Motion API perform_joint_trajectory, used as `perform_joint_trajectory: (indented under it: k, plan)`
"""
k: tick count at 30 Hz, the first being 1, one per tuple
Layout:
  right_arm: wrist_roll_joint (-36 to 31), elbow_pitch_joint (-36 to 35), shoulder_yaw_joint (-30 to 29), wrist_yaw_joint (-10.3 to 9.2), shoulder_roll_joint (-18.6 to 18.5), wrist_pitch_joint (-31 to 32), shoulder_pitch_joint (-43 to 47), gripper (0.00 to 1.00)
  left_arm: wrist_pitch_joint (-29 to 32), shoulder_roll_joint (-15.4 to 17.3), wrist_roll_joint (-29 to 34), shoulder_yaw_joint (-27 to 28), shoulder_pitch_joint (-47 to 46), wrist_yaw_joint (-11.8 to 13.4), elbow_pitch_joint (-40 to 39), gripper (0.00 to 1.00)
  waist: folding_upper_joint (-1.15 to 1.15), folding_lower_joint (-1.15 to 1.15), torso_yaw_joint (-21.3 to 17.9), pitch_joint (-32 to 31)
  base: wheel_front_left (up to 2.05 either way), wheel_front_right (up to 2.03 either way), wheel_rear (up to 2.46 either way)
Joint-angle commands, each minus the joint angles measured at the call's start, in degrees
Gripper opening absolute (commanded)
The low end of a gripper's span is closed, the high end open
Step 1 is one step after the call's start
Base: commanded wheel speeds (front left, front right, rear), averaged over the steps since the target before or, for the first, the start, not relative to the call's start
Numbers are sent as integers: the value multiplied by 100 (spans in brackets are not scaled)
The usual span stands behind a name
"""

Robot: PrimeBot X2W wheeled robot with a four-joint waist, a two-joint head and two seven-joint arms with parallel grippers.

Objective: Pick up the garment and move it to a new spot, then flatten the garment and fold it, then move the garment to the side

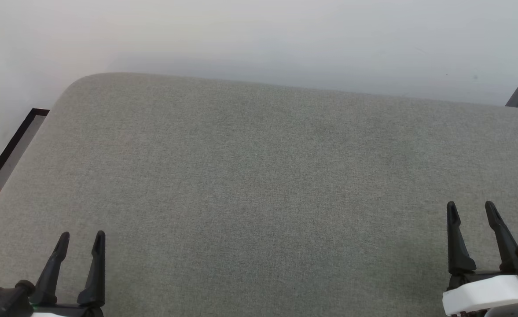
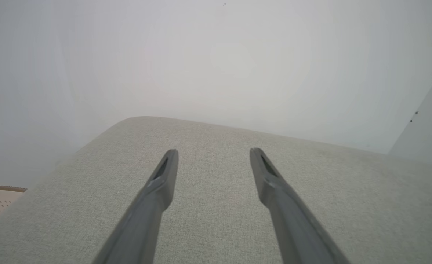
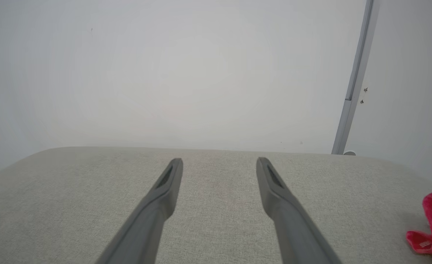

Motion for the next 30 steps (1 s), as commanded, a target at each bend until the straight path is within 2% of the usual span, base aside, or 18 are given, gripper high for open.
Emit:
perform_joint_trajectory:
  k: [1, 7, 8, 13, 30]
  plan:
    - [48, -5, -19, -6, 35, 10, 61, 100, -9, 10, 40, 27, 37, 13, -24, 100, 0, 0, 4, -7, 0, 0, 0]
    - [98, -16, 4, -6, 49, -3, 82, 100, -9, -56, 153, 136, 99, 13, -146, 100, 0, 0, 12, -4, 0, 0, 0]
    - [91, -21, 8, -6, 50, -8, 86, 0, -9, -62, 164, 137, 103, 13, -157, 0, 0, 0, 12, 0, 0, 0, 0]
    - [105, 274, 33, 1, 64, 2, 117, 0, 5, -247, 86, 30, 94, -2, 113, 0, 0, 0, 10, -2, 0, 0, 0]
    - [1819, 549, 51, 0, 60, 323, -149, 0, 391, -460, -1363, 99, -252, 2, 376, 0, 0, 0, -143, -18, 0, 0, 0]
